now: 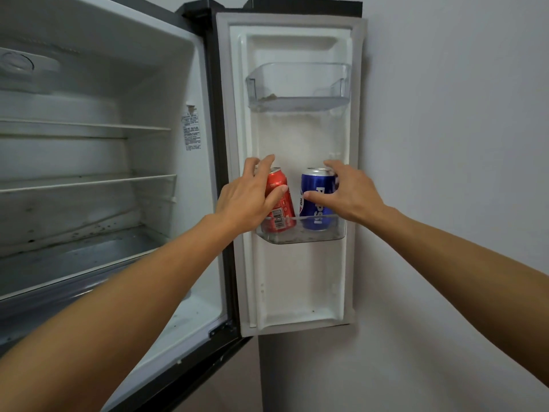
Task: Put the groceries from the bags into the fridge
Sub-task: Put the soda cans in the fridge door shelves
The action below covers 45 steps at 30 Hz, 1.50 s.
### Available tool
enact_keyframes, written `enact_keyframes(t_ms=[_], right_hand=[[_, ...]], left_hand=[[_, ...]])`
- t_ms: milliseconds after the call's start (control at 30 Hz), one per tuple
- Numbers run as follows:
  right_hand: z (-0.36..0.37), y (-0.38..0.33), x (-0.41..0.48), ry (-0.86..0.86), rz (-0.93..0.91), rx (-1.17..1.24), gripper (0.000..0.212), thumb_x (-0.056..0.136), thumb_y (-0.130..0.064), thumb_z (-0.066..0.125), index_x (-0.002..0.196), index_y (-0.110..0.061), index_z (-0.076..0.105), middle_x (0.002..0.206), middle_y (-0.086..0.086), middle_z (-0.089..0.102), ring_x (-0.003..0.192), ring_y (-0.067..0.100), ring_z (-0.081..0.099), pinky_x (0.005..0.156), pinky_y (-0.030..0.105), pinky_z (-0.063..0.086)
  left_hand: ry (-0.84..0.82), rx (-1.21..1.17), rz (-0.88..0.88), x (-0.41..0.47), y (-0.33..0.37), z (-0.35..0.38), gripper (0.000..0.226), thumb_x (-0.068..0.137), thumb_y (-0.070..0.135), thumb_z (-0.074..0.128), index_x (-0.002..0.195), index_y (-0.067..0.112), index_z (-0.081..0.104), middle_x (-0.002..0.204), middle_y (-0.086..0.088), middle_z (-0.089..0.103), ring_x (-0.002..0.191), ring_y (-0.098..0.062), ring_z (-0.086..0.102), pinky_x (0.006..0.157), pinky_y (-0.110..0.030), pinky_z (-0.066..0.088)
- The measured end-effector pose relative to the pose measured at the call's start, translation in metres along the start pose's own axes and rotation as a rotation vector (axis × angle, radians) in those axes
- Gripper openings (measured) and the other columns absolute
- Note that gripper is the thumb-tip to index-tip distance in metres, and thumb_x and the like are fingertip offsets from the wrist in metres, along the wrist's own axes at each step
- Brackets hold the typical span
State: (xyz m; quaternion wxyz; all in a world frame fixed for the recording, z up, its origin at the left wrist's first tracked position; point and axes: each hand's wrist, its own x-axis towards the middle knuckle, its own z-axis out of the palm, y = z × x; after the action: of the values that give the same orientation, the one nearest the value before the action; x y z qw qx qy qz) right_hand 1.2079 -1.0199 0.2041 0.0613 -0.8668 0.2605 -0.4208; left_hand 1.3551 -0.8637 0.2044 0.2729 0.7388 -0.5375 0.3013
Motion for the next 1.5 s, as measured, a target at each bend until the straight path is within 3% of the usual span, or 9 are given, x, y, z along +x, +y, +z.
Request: enact_keyframes(t_ms=[100, 267, 433, 700, 867, 1000, 1167, 1333, 1500], right_hand=[[-0.007, 0.001, 0.003, 0.057, -0.032, -0.052, 0.078, 0.074, -0.068, 0.064, 0.136, -0.025, 0.046, 0.133, 0.005, 0.054, 0.111, 0.023, 0.057, 0.09, 0.04, 0.049], [-0.015, 0.002, 0.0, 0.08, -0.074, 0.003, 0.066, 0.078, -0.063, 0.062, 0.131, -0.024, 0.05, 0.131, 0.003, 0.054, 0.114, 0.022, 0.054, 0.088, 0.038, 0.047], [-0.026, 0.0, -0.012, 0.168, -0.215, 0.015, 0.05, 0.087, -0.048, 0.059, 0.129, -0.022, 0.052, 0.131, 0.001, 0.051, 0.123, 0.019, 0.044, 0.086, 0.036, 0.044], [-0.012, -0.037, -0.078, 0.026, -0.472, 0.363, 0.034, 0.086, -0.039, 0.059, 0.116, -0.021, 0.06, 0.113, 0.002, 0.061, 0.099, 0.02, 0.057, 0.077, 0.034, 0.047], [0.021, -0.096, -0.157, -0.322, -0.667, 0.42, 0.036, 0.088, -0.041, 0.058, 0.12, -0.024, 0.058, 0.108, -0.005, 0.066, 0.093, 0.015, 0.062, 0.08, 0.037, 0.052], [0.028, -0.158, -0.236, -0.485, -0.89, 0.399, 0.037, 0.091, -0.042, 0.055, 0.123, -0.025, 0.056, 0.118, -0.003, 0.064, 0.102, 0.019, 0.061, 0.085, 0.036, 0.048], [0.002, -0.239, -0.357, -0.558, -1.128, 0.513, 0.03, 0.09, -0.042, 0.053, 0.112, -0.023, 0.06, 0.111, 0.001, 0.065, 0.098, 0.024, 0.06, 0.08, 0.035, 0.047], [-0.067, -0.305, -0.493, -0.626, -1.333, 0.64, 0.033, 0.088, -0.042, 0.054, 0.117, -0.026, 0.06, 0.116, -0.001, 0.064, 0.104, 0.026, 0.06, 0.081, 0.035, 0.045], [-0.159, -0.356, -0.636, -0.688, -1.528, 0.784, 0.025, 0.088, -0.04, 0.053, 0.104, -0.023, 0.06, 0.106, 0.0, 0.063, 0.096, 0.027, 0.06, 0.068, 0.031, 0.039]], left_hand=[[0.085, -0.02, -0.037, -0.008, 0.003, -0.006, 0.064, 0.095, 0.053, 0.04, 0.148, 0.021, 0.022, 0.146, -0.006, 0.031, 0.115, -0.027, 0.054, 0.086, -0.041, 0.049], [0.115, 0.03, -0.124, -0.026, 0.012, -0.021, 0.056, 0.097, 0.049, 0.039, 0.143, 0.018, 0.031, 0.14, -0.007, 0.037, 0.11, -0.029, 0.055, 0.087, -0.045, 0.046], [0.153, 0.15, -0.27, -0.058, 0.03, -0.032, 0.042, 0.098, 0.039, 0.043, 0.132, 0.015, 0.044, 0.13, -0.005, 0.044, 0.102, -0.023, 0.055, 0.078, -0.032, 0.037], [-0.004, 0.339, -0.574, -0.175, 0.074, -0.047, 0.03, 0.094, 0.033, 0.049, 0.12, 0.018, 0.055, 0.122, -0.002, 0.054, 0.102, -0.027, 0.057, 0.081, -0.038, 0.044], [-0.13, 0.545, -0.726, -0.282, 0.108, -0.098, 0.028, 0.095, 0.035, 0.049, 0.116, 0.019, 0.057, 0.115, 0.0, 0.058, 0.098, -0.023, 0.058, 0.071, -0.031, 0.037], [-0.187, 0.708, -0.885, -0.375, 0.144, -0.159, 0.023, 0.09, 0.034, 0.049, 0.104, 0.018, 0.06, 0.108, -0.004, 0.063, 0.098, -0.031, 0.06, 0.073, -0.037, 0.045], [-0.23, 0.863, -1.153, -0.497, 0.215, -0.244, 0.025, 0.092, 0.034, 0.049, 0.108, 0.018, 0.059, 0.108, -0.002, 0.063, 0.098, -0.028, 0.06, 0.072, -0.034, 0.042], [-0.192, 0.949, -1.428, -0.62, 0.321, -0.324, 0.021, 0.091, 0.03, 0.049, 0.101, 0.017, 0.062, 0.101, -0.005, 0.064, 0.09, -0.027, 0.06, 0.069, -0.032, 0.043], [-0.195, 1.054, -1.656, -0.728, 0.45, -0.395, 0.024, 0.092, 0.033, 0.049, 0.107, 0.018, 0.06, 0.104, -0.002, 0.063, 0.092, -0.023, 0.059, 0.075, -0.034, 0.046]])
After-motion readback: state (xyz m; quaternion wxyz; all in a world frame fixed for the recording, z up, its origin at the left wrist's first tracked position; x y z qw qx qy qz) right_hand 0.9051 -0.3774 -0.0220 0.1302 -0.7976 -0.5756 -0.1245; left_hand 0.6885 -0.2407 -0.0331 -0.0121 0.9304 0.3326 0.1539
